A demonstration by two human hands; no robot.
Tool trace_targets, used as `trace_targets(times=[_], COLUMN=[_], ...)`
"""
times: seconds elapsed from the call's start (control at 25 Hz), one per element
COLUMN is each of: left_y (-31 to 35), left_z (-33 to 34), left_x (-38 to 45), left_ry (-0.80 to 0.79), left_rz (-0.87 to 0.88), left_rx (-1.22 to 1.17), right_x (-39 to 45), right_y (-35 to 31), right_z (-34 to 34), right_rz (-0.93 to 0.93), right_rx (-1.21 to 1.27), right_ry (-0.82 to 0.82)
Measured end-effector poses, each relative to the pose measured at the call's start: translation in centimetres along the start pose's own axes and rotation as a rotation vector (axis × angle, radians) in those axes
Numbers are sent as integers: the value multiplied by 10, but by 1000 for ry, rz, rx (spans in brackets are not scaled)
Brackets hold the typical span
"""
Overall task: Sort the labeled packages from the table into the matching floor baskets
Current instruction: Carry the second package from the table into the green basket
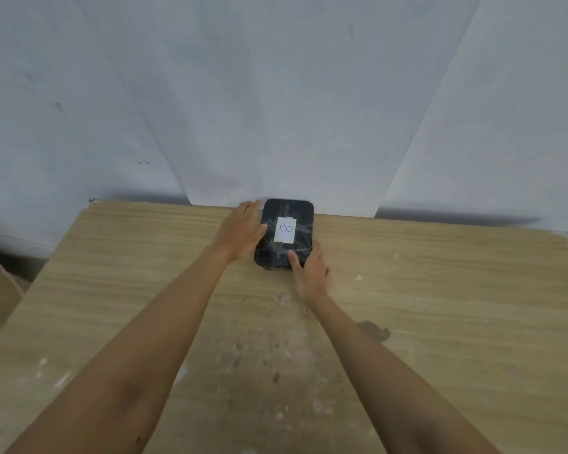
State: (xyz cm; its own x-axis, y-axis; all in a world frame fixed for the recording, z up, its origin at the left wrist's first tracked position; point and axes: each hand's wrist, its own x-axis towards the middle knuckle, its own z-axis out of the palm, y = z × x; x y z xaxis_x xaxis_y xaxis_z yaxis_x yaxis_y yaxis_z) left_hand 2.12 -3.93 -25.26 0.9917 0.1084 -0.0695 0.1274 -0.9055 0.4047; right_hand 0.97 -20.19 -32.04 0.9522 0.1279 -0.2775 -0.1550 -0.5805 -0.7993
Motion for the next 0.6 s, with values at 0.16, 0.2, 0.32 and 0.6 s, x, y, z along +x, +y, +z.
trace_targets(times=[0.16,0.2,0.32,0.6], left_y=[-7,-7,-18,-38], left_z=[20,25,37,54], left_x=[39,46,60,30], left_ry=[-25,-27,-75,-88], left_rz=[77,85,74,-189], left_rx=[-2,-18,-34,44], right_x=[14,17,29,10], right_y=[13,17,18,19], right_z=[5,2,-13,-5], right_rz=[-79,-100,-149,-37], right_rx=[-46,-69,-143,46], right_ry=[13,-22,-169,11])
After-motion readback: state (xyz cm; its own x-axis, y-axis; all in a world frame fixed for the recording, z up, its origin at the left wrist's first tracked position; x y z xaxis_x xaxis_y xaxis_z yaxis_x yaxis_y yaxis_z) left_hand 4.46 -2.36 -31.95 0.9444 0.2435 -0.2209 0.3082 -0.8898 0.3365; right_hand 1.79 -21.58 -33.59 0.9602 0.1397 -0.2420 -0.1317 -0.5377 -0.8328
